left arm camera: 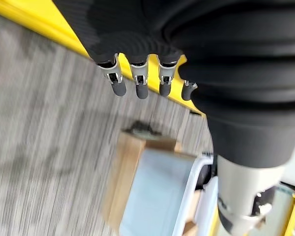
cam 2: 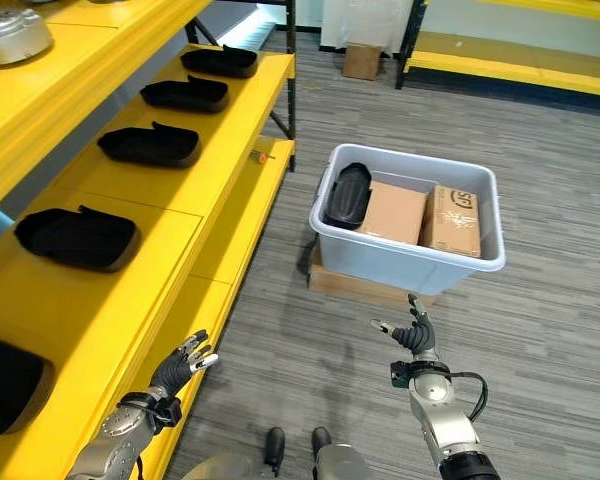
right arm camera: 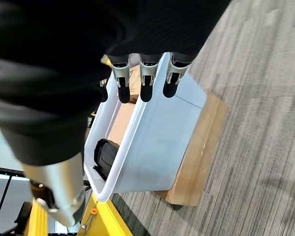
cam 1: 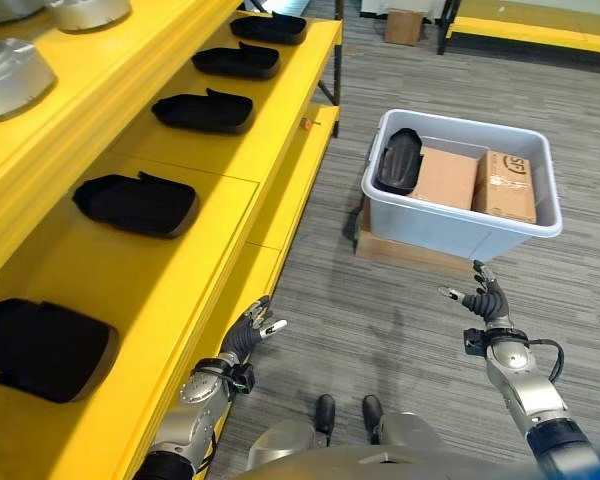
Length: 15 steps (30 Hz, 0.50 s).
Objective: Move parts from the plastic box to the shelf.
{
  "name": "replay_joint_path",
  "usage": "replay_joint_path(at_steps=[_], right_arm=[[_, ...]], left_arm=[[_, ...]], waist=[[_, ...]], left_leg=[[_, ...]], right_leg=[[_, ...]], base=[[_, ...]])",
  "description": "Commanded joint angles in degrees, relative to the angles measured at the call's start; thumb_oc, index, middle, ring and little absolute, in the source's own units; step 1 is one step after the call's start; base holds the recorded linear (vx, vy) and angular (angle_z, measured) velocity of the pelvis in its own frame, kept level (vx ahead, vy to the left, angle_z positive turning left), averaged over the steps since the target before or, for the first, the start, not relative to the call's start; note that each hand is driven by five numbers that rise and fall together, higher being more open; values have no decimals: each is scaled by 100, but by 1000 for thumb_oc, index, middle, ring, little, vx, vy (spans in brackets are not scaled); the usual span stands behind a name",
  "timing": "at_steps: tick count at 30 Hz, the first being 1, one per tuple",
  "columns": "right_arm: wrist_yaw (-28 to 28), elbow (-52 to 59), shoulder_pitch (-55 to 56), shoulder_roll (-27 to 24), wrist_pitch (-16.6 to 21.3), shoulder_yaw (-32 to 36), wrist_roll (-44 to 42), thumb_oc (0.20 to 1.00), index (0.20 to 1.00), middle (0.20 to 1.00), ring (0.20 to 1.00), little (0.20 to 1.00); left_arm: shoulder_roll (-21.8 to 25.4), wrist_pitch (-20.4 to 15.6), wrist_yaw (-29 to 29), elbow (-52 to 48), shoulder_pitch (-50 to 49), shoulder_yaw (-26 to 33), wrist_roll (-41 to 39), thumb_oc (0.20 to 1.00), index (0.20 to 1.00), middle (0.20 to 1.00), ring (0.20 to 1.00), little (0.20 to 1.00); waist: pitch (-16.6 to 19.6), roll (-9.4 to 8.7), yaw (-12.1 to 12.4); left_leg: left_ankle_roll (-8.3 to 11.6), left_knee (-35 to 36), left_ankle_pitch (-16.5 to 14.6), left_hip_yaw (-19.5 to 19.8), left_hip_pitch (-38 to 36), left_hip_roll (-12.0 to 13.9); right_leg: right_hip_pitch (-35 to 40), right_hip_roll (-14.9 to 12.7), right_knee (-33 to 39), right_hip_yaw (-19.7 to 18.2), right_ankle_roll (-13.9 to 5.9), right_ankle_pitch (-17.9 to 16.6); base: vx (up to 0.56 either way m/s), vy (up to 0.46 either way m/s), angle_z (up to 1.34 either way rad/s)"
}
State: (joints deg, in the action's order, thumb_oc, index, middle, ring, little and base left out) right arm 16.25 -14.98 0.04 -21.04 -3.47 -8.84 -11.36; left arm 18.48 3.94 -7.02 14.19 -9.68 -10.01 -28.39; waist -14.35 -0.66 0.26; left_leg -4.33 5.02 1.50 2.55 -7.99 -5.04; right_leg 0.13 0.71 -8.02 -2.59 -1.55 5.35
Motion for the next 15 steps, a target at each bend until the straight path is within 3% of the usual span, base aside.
replay_joint_path(at_steps=[1,3,6,8,9,15], right_arm=[[-35,169,-246,-50,265,-74,90,1000,1000,1000,1000,1000],[258,144,-381,-29,242,-90,-24,1000,1000,1000,1000,1000],[529,35,-528,118,183,-110,-9,1000,1000,1000,1000,1000],[516,57,-537,135,121,-72,-78,1000,1000,1000,1000,1000],[768,96,-484,123,42,-46,-104,1000,1000,1000,1000,1000],[1016,20,-336,-86,115,226,-78,1000,1000,1000,1000,1000]], left_arm=[[3,-184,73,-301,-204,127,-345,1000,1000,1000,1000,1000],[144,-158,232,-267,-204,164,136,1000,1000,1000,1000,1000],[294,-367,705,-69,-214,265,122,1000,1000,1000,1000,1000],[303,-520,779,-21,-286,356,108,1000,1000,1000,1000,1000],[253,-544,774,-48,-354,375,122,1000,1000,1000,1000,1000],[97,-286,588,-140,-424,79,270,1000,1000,1000,1000,1000]], waist=[[155,-73,292],[188,-160,396],[169,-202,497],[203,-309,560],[197,-448,531],[153,-407,322]], left_leg=[[126,-193,-370,136,266,112],[145,-118,-448,90,205,264],[273,-138,-625,14,72,574],[313,-212,-700,-2,131,700],[331,-379,-775,-3,184,819],[419,-685,-909,-206,76,975]], right_leg=[[395,-276,203,600,-382,-253],[355,-821,793,567,-830,-958],[81,-1281,1113,621,-1051,-1599],[104,-1268,1251,654,-1091,-1590],[189,-1059,1122,626,-1043,-1263],[319,-728,582,764,-654,-526]], base=[[91,-250,-99],[126,-468,-51],[154,-512,-15],[268,-730,-15],[311,-760,-5],[249,-347,-14]])
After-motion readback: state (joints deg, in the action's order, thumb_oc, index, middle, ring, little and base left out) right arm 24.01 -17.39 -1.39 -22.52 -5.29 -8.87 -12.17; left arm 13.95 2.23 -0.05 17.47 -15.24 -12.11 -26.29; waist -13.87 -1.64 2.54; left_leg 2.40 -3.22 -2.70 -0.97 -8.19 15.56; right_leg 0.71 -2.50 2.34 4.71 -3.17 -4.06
